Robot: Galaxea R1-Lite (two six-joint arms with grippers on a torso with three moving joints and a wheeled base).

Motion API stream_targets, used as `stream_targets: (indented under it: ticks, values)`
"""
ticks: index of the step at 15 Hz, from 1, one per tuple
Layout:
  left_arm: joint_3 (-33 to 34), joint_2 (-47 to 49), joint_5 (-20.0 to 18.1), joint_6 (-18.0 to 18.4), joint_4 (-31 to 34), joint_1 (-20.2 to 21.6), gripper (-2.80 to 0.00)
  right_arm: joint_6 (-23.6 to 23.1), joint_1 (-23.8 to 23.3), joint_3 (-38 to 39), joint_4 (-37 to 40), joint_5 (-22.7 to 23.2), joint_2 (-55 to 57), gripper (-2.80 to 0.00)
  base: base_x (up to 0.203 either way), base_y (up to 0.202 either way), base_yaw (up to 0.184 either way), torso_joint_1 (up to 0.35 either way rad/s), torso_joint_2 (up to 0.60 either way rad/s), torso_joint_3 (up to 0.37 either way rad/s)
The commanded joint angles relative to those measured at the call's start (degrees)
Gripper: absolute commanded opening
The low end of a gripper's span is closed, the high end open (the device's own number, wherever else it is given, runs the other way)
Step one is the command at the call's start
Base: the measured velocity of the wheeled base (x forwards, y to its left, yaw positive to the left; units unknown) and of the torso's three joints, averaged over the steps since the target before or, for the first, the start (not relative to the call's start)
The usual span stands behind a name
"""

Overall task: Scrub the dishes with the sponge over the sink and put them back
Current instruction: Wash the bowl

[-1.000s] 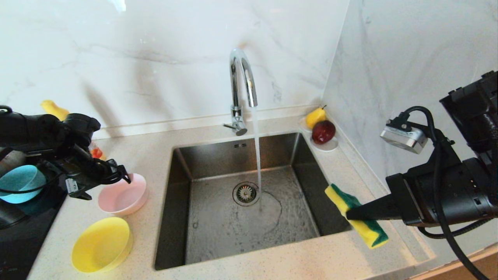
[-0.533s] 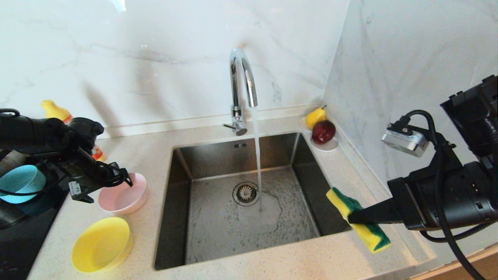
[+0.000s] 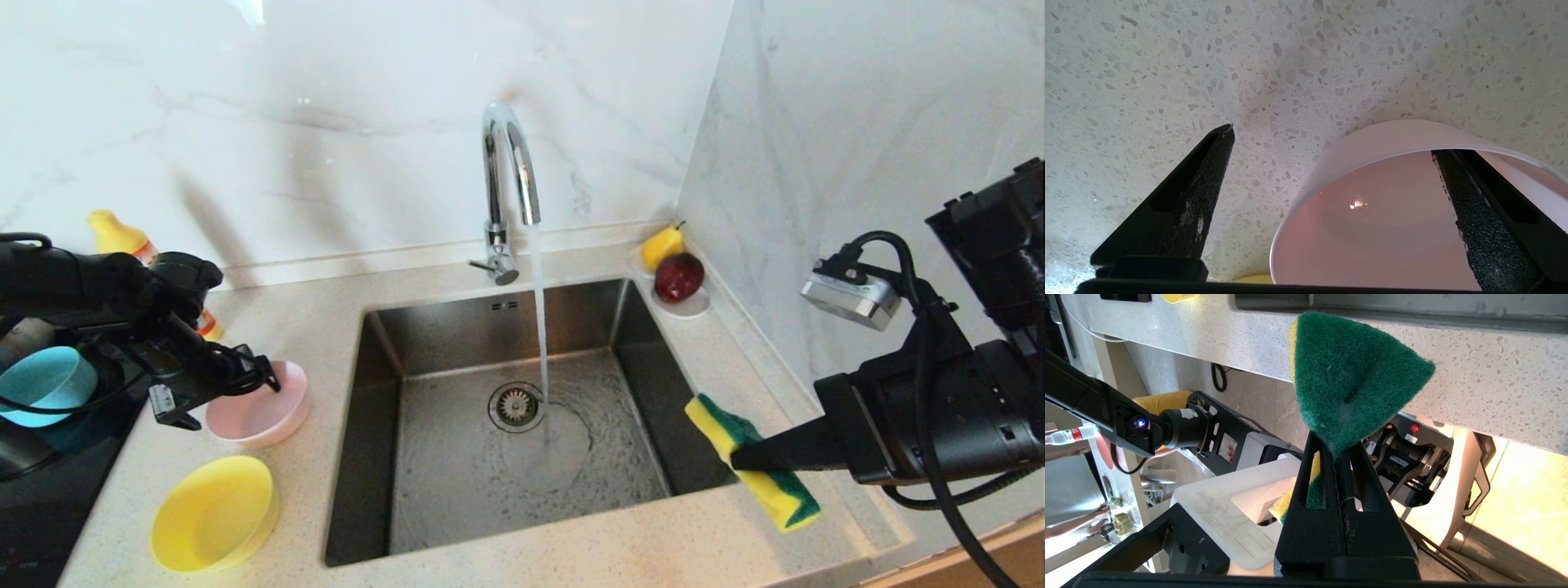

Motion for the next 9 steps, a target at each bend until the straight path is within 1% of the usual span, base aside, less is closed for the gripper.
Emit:
stream_targets:
  ticks: [1,9]
  values:
    - [0.1,0.6,0.1,-0.2,0.2,0.1,0.00,0.1,0.0,0.0,0.2,0.1,0.1,-2.80,0.000,0.000,0.000,0.000,0.00,0.000]
    - [0.4,1.1,0.0,-0.2,0.1,0.1,0.00,0.3,0.0,0.2,0.2,0.1,-0.4,-2.80,0.000,0.000,0.000,0.000,0.00,0.000]
